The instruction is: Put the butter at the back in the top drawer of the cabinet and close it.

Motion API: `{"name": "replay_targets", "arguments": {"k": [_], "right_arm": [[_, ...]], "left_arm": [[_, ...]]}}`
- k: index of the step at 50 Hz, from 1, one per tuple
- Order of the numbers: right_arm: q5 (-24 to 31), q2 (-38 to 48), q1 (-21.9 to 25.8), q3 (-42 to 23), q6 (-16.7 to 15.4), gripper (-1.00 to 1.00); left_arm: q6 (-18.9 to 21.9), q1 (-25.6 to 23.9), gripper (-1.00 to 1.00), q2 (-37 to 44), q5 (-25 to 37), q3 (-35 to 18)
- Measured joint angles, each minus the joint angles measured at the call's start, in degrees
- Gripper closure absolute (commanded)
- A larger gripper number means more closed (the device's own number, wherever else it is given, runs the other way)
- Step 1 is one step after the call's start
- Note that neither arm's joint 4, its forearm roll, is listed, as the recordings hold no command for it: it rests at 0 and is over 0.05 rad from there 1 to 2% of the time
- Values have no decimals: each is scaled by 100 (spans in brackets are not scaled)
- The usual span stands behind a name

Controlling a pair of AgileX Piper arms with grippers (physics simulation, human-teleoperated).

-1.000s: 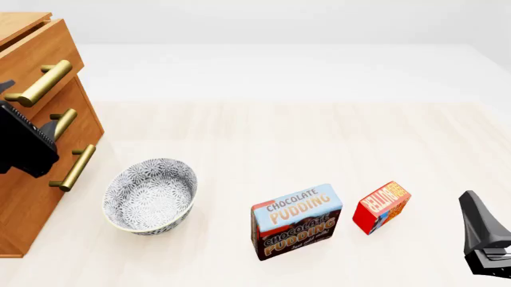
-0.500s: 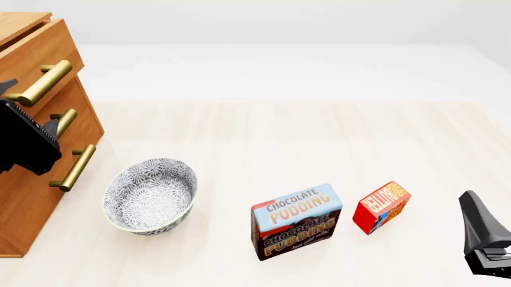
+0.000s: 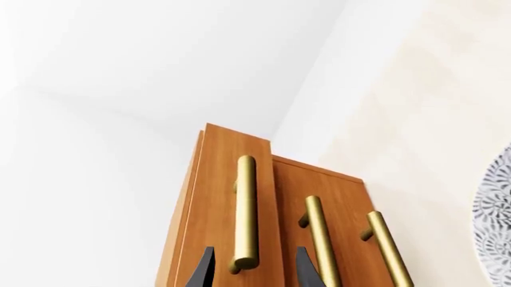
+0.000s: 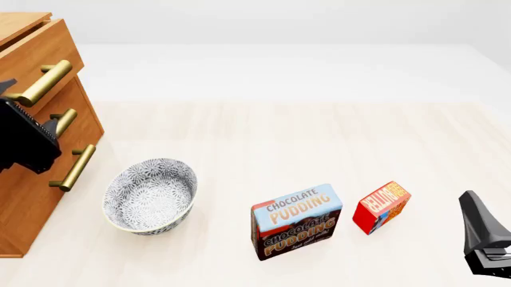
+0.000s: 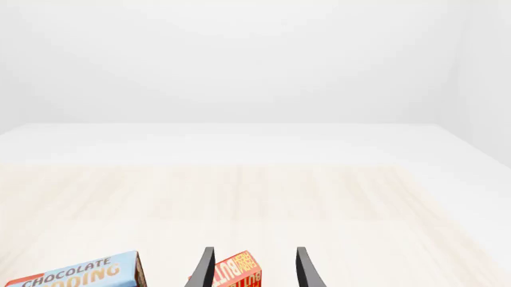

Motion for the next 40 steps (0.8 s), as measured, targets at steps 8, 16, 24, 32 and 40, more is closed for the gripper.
{"name": "replay_targets", "arguments": {"k": [8, 16, 24, 32, 40], "right_arm": [[0, 0, 0, 0, 0, -100], [0, 0, 0, 0, 0, -100], [0, 0, 0, 0, 0, -100], [0, 0, 0, 0, 0, -100], [0, 0, 0, 0, 0, -100]], "left_arm": [[-14, 19, -100, 58, -31, -17], [-44, 39, -100, 120, -61, -32], [-122, 32, 100, 81, -51, -112], [-200, 17, 100, 59, 17, -135], [-242, 4, 100, 54, 33, -136]]}}
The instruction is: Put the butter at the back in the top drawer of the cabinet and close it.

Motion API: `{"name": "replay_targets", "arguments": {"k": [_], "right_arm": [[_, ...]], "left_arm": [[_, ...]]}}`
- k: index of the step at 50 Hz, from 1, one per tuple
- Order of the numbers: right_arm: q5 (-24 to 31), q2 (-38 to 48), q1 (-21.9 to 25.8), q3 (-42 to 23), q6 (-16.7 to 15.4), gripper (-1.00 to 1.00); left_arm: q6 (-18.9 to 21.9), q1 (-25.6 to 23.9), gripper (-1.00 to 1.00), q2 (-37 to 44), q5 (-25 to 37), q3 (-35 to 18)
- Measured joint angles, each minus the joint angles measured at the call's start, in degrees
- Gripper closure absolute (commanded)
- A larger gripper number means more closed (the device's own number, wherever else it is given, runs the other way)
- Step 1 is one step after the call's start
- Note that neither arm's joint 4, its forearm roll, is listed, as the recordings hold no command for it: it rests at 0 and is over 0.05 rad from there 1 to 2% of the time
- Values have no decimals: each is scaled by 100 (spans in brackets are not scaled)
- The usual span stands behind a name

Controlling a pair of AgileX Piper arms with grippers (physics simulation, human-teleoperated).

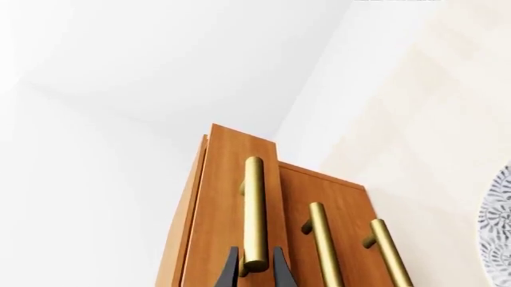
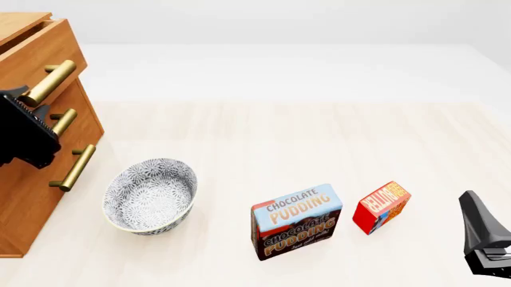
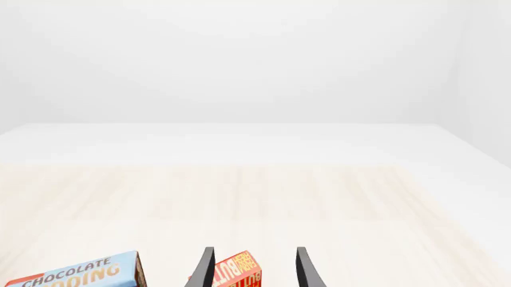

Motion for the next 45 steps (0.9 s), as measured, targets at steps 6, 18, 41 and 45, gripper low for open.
{"name": "replay_targets", "arguments": {"k": [6, 18, 41, 45], "right_arm": [[0, 0, 0, 0, 0, -100], [0, 0, 0, 0, 0, -100], [0, 0, 0, 0, 0, -100], [0, 0, 0, 0, 0, -100]], "left_arm": [[-20, -8, 100, 3, -20, 11], [-62, -55, 100, -4, -35, 24], [-180, -237, 100, -28, -38, 37], [-213, -236, 100, -26, -49, 41]]}}
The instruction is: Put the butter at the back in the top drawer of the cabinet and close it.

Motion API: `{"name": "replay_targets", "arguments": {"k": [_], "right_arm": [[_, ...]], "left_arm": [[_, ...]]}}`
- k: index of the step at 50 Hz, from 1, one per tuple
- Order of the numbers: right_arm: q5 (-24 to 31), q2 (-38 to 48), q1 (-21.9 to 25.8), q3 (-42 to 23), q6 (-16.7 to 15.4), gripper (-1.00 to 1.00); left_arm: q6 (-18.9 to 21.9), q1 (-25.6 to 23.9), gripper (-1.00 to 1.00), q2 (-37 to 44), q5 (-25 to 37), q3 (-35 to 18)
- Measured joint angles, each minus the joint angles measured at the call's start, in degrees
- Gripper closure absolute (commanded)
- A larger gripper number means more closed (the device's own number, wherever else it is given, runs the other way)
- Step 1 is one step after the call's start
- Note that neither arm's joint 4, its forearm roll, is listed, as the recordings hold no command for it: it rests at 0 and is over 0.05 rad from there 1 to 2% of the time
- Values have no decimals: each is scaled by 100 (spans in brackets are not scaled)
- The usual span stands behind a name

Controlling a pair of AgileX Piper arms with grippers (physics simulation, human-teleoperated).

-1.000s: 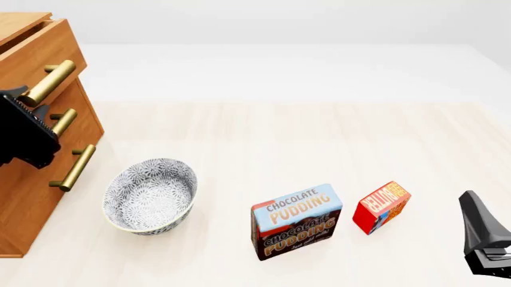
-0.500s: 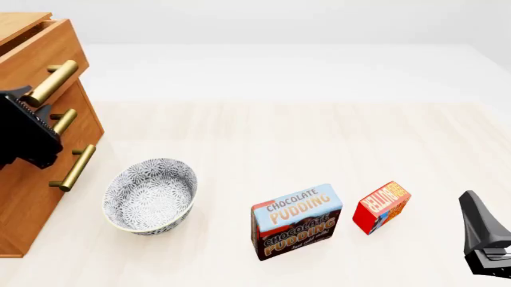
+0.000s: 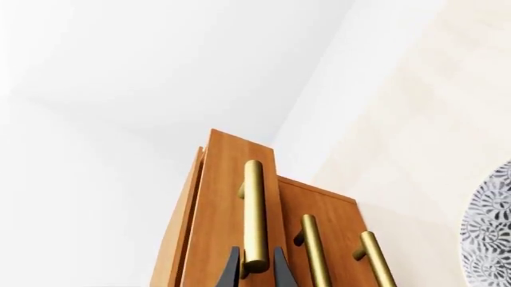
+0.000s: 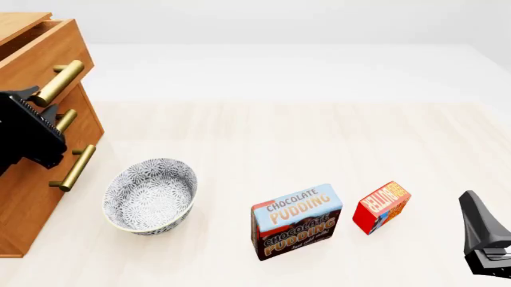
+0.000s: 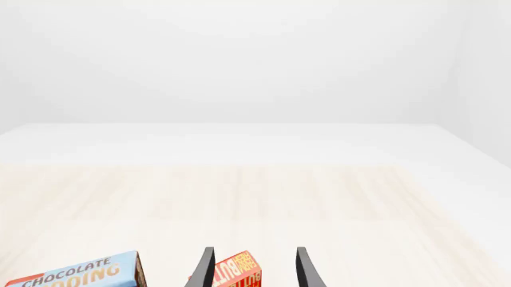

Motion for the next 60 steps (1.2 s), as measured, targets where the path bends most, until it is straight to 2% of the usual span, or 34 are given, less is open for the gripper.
{"name": "replay_targets", "arguments": {"k": [60], "right_arm": [[0, 0, 0, 0, 0, -100]], "left_arm": [[-55, -386, 100, 39, -335, 152]]}}
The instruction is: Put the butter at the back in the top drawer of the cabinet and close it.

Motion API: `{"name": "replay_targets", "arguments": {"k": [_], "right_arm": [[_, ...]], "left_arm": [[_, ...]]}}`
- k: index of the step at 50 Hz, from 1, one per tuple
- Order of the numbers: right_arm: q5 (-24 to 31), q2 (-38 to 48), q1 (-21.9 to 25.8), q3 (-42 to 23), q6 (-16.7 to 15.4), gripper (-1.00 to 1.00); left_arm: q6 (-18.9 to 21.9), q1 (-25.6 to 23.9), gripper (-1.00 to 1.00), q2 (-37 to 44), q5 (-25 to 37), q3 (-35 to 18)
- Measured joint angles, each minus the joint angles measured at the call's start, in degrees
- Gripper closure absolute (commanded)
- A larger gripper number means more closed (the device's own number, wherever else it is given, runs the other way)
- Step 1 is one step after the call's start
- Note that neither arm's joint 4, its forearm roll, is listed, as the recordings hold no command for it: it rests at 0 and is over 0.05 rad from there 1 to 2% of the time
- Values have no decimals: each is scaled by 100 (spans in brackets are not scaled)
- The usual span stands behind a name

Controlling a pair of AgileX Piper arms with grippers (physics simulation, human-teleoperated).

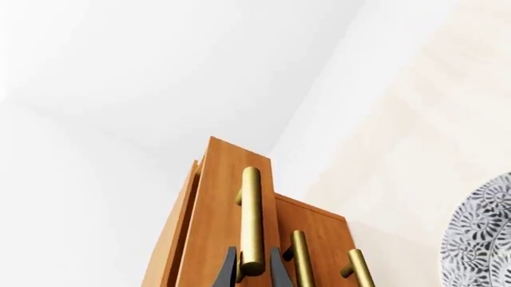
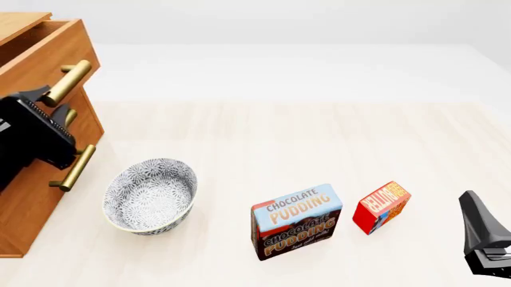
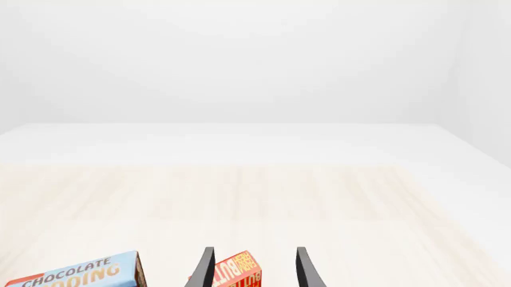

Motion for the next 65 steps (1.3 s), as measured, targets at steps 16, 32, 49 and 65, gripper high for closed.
{"name": "replay_targets", "arguments": {"k": [16, 32, 49, 65], "right_arm": [[0, 0, 0, 0, 0, -100], [0, 0, 0, 0, 0, -100], [0, 0, 0, 0, 0, -100], [0, 0, 0, 0, 0, -100]], "left_arm": [[29, -84, 100, 39, -182, 66], [35, -142, 100, 61, -291, 101], [11, -264, 100, 61, -326, 115], [42, -638, 100, 105, -506, 153]]}}
